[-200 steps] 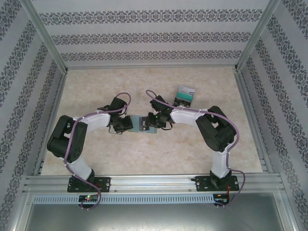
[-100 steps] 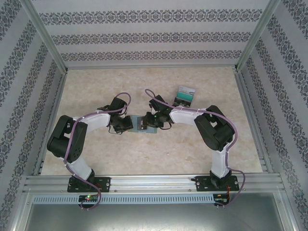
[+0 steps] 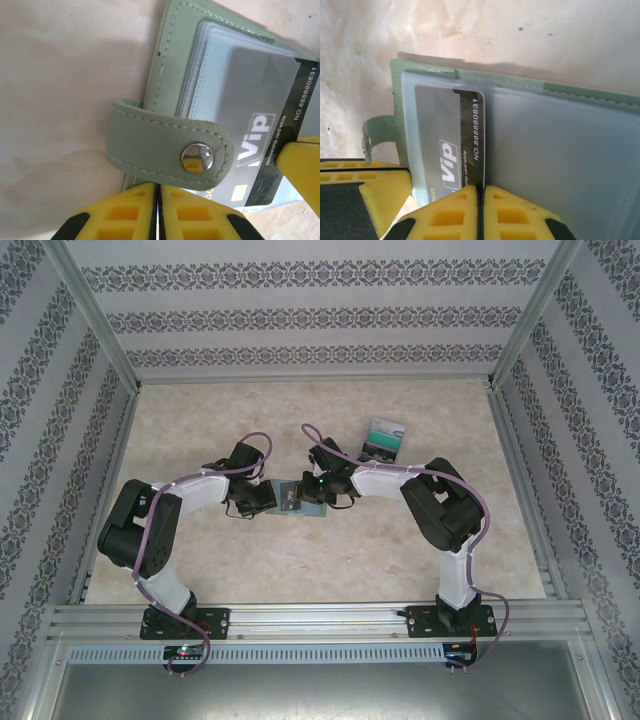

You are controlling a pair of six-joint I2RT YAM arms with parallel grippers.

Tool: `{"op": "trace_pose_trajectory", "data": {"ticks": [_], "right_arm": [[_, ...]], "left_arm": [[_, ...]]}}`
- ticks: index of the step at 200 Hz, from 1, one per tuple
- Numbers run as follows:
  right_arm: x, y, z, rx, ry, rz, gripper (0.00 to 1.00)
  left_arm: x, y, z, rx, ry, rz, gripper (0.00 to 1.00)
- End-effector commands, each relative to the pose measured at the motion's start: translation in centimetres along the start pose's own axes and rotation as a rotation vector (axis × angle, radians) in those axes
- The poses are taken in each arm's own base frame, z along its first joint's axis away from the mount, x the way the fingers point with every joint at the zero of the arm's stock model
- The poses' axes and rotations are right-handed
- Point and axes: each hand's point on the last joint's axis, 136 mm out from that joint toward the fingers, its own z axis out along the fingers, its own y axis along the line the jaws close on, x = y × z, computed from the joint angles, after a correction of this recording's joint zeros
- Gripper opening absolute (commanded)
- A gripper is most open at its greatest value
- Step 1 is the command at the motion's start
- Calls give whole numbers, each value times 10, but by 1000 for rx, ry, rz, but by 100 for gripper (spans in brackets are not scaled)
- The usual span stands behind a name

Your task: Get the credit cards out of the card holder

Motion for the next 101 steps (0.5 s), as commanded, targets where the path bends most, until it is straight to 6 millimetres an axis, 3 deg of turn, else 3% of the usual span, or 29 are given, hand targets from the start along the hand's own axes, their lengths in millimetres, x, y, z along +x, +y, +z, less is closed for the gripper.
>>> {"op": "trace_pose_trajectory", "data": {"ticks": [1, 101], "right_arm": [[4, -11, 0, 29, -5, 17, 0], [1, -27, -27, 59, -97, 32, 0]], "left_arm": [[4, 6, 0, -14, 25, -13, 9], [4, 7, -1, -24, 20, -10, 9]]}}
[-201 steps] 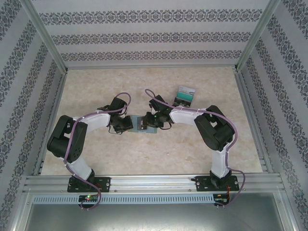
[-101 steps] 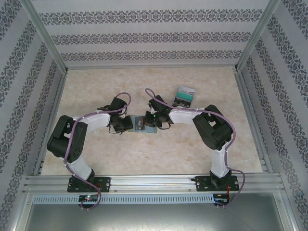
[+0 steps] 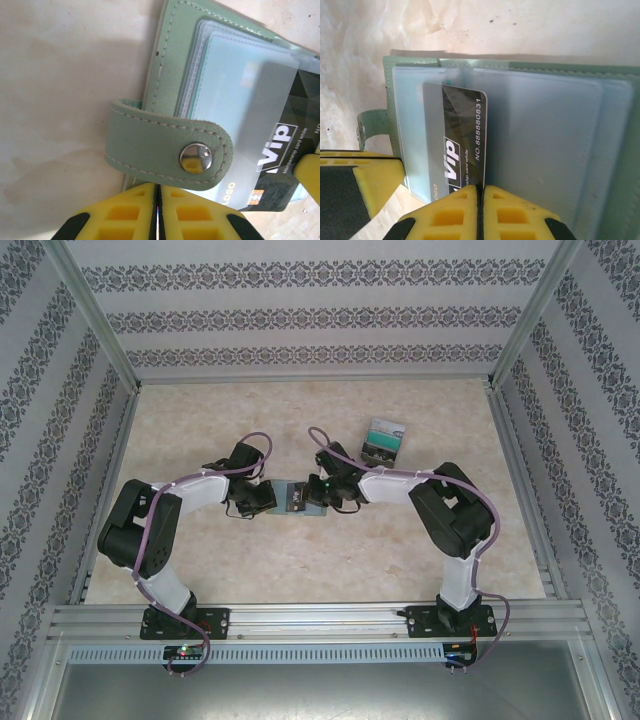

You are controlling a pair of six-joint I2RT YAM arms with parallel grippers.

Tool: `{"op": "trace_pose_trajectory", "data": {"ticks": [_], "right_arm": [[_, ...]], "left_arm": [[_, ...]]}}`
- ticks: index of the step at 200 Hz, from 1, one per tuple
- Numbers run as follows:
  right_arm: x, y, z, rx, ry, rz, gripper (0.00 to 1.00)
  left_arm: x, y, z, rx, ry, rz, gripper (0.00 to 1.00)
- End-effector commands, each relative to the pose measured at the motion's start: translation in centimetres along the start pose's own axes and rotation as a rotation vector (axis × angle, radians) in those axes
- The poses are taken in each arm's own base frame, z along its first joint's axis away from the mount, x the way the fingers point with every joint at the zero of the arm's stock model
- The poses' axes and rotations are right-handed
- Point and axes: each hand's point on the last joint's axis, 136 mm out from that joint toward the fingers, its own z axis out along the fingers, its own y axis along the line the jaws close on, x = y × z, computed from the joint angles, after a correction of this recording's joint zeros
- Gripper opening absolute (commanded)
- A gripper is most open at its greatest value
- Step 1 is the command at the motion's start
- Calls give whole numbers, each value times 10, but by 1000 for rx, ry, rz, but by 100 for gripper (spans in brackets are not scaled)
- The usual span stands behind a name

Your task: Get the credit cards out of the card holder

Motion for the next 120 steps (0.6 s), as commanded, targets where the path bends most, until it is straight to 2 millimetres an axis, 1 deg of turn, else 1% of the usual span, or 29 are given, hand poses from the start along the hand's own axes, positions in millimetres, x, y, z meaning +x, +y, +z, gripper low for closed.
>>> {"op": "trace_pose_trajectory", "data": {"ticks": [1, 24, 79, 101, 120], "right_arm": [[-5, -14, -12, 51, -48, 16, 0], [-6, -16, -21, 61, -67, 4, 0], [-7, -31, -41, 91, -112, 19, 0], [-8, -32, -48, 95, -126, 14, 0], [-11, -29, -57, 93, -144, -7, 0]], "left_arm": [[4, 7, -1, -24, 19, -10, 9], [3, 6, -2, -23, 15, -8, 9], [1, 6, -7, -29, 0, -3, 9], [1, 6, -9, -32, -7, -1, 9], [-1, 4, -13, -30, -16, 5, 9]]}}
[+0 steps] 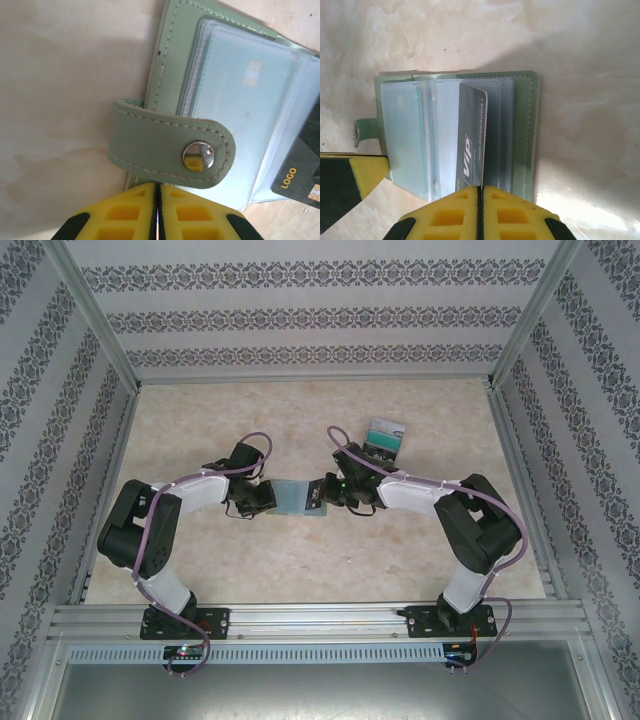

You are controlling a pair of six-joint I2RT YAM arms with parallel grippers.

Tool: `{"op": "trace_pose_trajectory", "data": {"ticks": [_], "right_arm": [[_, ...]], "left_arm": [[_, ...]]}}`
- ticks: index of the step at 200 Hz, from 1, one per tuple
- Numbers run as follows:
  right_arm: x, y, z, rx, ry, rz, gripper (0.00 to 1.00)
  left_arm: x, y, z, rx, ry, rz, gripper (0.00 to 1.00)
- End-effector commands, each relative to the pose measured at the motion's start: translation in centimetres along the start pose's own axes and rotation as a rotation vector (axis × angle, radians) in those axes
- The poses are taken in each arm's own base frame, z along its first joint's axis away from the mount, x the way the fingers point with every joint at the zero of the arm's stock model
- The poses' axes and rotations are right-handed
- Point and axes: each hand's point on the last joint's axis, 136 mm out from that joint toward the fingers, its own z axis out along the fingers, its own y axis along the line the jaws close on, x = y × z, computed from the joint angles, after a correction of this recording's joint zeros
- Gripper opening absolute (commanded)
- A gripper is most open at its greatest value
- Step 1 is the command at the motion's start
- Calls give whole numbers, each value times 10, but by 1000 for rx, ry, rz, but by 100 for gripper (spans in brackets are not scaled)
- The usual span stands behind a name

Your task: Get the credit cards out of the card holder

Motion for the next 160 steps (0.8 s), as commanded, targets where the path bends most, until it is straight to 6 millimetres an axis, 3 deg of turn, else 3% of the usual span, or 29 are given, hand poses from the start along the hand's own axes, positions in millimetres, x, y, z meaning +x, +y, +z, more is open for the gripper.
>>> {"op": "trace_pose_trajectory", "data": {"ticks": [1, 52, 97, 117, 160], "right_arm": [[-5, -8, -15, 39, -40, -28, 0], [-22, -3, -47, 52, -110, -94, 0], [-41, 6, -87, 74, -191, -236, 0], [-48, 12, -108, 108, -219, -370, 0], [-59, 29, -144, 142, -268, -779, 0]], "left_arm": [[-1, 3, -12, -24, -15, 5, 9], [-10, -3, -33, -27, -73, 30, 13], [-21, -12, -58, -1, -147, 55, 20], [-26, -20, -73, 19, -195, 77, 35], [-32, -35, -110, 66, -301, 145, 95]]}}
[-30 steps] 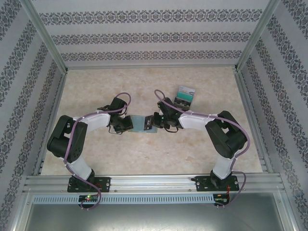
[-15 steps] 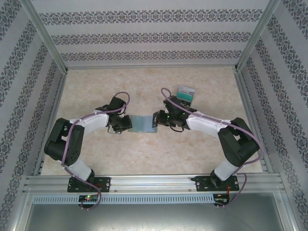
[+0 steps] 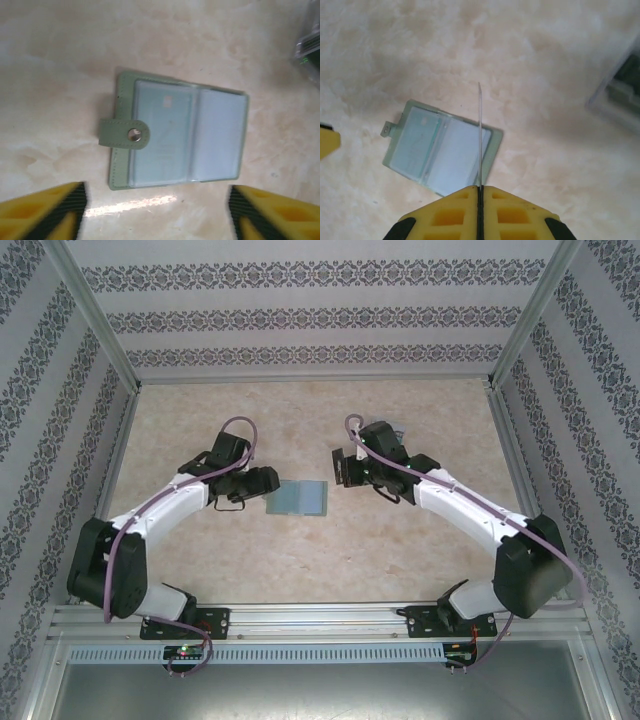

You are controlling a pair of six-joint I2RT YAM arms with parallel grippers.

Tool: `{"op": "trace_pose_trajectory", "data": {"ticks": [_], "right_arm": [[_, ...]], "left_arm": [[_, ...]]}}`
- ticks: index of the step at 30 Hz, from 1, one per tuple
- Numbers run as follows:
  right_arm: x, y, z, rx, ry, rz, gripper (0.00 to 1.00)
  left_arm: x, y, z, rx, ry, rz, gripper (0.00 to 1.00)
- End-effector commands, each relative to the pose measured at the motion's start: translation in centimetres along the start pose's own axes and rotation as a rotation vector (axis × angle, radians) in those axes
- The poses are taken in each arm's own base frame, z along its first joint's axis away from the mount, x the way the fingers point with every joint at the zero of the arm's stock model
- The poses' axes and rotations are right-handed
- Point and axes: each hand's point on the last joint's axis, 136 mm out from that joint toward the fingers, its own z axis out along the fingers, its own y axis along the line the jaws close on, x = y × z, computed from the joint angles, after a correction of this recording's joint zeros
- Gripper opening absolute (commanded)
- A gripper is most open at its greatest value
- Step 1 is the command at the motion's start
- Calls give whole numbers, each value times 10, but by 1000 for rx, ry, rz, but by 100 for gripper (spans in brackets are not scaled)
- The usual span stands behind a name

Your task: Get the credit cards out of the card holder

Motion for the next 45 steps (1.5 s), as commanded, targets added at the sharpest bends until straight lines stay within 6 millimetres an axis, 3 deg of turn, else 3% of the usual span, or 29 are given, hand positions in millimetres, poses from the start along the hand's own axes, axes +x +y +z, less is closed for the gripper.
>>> {"op": "trace_pose_trajectory", "data": {"ticks": [1, 2, 5, 10, 15, 21, 31, 40, 45], "right_arm": [[-17, -3, -25, 37, -39, -319, 0], [-20, -3, -29, 43, -49, -372, 0], [-25, -5, -38, 51, -53, -555, 0], [-33, -27, -41, 124, -1, -753, 0], [-43, -51, -36, 199, 56, -927, 0], [-41, -79, -14, 249, 183, -1111, 0], [-41, -114, 20, 265, 276, -1108, 0], [-26, -137, 38, 263, 339, -1060, 0], [-28, -148, 44, 280, 345, -1035, 0]], "left_arm": [[-15, -7, -26, 7, -77, 45, 96], [-16, -8, -30, 10, -92, 53, 100], [-20, -15, -44, 31, -132, 92, 100], [-27, -20, -63, 38, -187, 128, 100], [-29, -22, -70, 39, -202, 136, 100], [-27, -20, -73, 29, -206, 135, 100], [-27, -14, -73, 9, -217, 124, 100], [-25, -9, -71, -12, -216, 124, 100], [-26, -8, -72, -18, -219, 128, 100]]}}
